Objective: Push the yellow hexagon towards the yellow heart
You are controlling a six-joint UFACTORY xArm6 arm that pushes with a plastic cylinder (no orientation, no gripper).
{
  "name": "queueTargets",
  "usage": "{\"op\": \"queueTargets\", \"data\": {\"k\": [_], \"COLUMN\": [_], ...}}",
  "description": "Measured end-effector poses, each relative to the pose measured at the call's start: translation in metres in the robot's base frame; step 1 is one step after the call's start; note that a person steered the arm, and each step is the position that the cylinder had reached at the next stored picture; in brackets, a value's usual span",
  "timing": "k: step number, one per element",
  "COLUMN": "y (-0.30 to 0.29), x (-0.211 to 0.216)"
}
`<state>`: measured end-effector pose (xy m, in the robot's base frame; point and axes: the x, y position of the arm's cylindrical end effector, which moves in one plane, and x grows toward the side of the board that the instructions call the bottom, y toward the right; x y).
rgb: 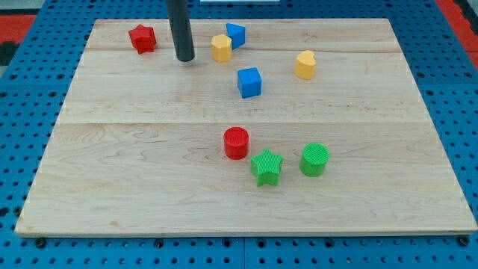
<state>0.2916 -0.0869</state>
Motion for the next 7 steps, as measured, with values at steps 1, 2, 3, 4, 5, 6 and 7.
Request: {"op": "queueTargets", "data": {"k": [1,2,3,4,5,6,7], "y": [0.031,0.025,0.037,0.071,0.118,0.099,0.143], "x": [-0.013,-0.044,-0.046,0.021,0.044,0.021,0.007]}}
